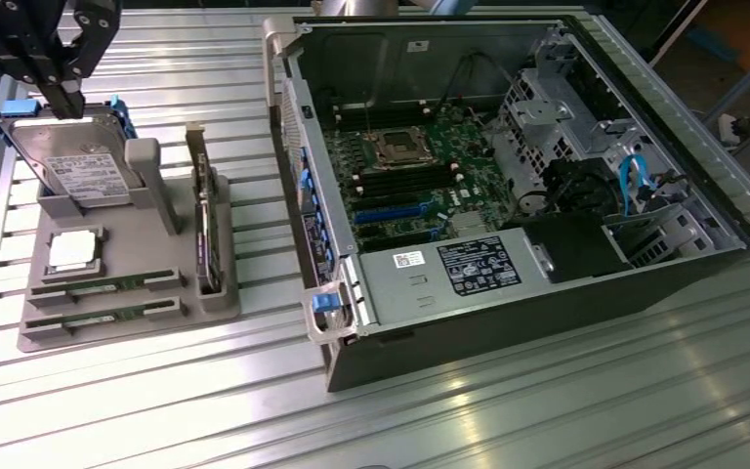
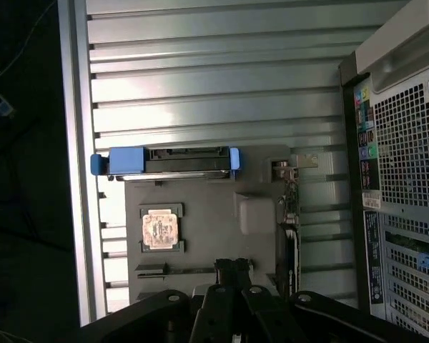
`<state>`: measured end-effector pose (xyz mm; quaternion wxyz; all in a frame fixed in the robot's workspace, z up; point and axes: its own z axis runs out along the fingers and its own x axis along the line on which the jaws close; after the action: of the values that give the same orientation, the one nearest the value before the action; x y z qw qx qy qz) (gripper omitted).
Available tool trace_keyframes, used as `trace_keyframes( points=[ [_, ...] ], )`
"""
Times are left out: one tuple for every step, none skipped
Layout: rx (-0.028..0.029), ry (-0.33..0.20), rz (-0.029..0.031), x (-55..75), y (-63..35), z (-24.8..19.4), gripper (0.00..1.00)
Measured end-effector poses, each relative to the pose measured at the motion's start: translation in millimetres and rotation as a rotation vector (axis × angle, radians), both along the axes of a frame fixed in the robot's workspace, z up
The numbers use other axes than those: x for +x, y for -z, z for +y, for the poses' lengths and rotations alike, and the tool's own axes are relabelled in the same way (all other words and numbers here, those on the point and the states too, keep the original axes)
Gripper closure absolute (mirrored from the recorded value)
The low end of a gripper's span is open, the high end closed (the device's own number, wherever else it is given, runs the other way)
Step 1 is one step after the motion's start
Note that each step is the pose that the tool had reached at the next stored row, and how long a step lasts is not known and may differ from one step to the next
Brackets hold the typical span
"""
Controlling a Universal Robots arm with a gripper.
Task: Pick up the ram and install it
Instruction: 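Reach for the ram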
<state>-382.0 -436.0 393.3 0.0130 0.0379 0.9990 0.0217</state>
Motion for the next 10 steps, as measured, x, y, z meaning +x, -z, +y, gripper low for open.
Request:
trace_keyframes(
  points=[
    [0.0000, 0.000, -0.0001, 0.0, 0.0, -1.0, 0.89],
    [0.0000, 0.000, -0.0001, 0.0, 0.0, -2.2, 0.89],
    [0.0000, 0.000, 0.0000, 0.0, 0.0, -3.1, 0.89],
    [0.0000, 0.000, 0.0000, 0.0, 0.0, -4.1, 0.89],
    [0.0000, 0.000, 0.0001, 0.0, 0.0, -5.1, 0.89],
    [0.0000, 0.000, 0.0000, 0.0, 0.0, -6.2, 0.89],
    [0.0000, 0.000, 0.0000, 0.0, 0.0, -7.0, 0.89],
    [0.0000, 0.000, 0.0000, 0.0, 0.0, -8.3, 0.89],
    [0.0000, 0.000, 0.0000, 0.0, 0.0, -9.7, 0.89],
    [0.0000, 0.000, 0.0000, -0.1, 0.0, -10.0, 0.89]
  ],
)
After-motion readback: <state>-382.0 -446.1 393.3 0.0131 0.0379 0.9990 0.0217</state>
